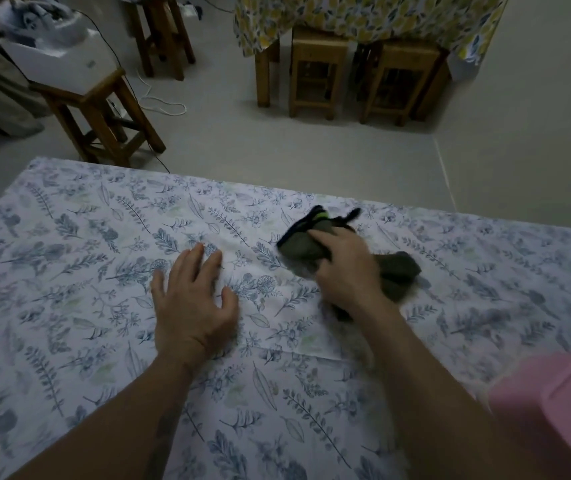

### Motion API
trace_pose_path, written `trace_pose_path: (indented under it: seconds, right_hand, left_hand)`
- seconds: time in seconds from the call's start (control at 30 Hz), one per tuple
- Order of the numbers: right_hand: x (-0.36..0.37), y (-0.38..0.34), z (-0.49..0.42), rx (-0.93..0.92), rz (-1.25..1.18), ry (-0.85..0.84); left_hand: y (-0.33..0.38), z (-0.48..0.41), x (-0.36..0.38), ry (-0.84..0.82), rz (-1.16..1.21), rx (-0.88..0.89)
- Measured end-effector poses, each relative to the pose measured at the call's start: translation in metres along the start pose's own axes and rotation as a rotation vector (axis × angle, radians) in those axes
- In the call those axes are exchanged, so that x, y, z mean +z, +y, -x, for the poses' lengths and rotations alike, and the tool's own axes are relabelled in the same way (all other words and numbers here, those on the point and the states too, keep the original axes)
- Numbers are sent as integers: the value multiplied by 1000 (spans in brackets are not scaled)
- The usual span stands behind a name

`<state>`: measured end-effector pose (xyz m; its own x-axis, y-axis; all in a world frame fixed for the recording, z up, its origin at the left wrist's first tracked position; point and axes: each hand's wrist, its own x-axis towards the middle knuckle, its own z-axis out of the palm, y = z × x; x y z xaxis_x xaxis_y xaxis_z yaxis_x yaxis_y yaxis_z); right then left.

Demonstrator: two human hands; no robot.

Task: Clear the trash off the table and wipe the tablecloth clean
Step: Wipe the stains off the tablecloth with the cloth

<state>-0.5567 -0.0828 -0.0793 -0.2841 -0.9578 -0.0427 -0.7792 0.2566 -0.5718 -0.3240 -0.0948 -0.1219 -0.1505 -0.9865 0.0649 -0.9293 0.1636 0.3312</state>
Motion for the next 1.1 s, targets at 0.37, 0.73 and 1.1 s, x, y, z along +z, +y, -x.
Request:
trace_pose_path:
  seconds: [0.37, 0.73, 1.1]
  right_hand:
    - [-12, 39, 3, 64, 112, 147]
    - [5, 0, 118, 171, -30, 84]
    - [15, -10, 219, 444, 60, 185]
  left_hand:
    - [0, 0, 0, 6, 17, 9]
    - [-1, 6, -3, -12, 48, 47]
    - [-29, 10, -33, -331, -40, 198]
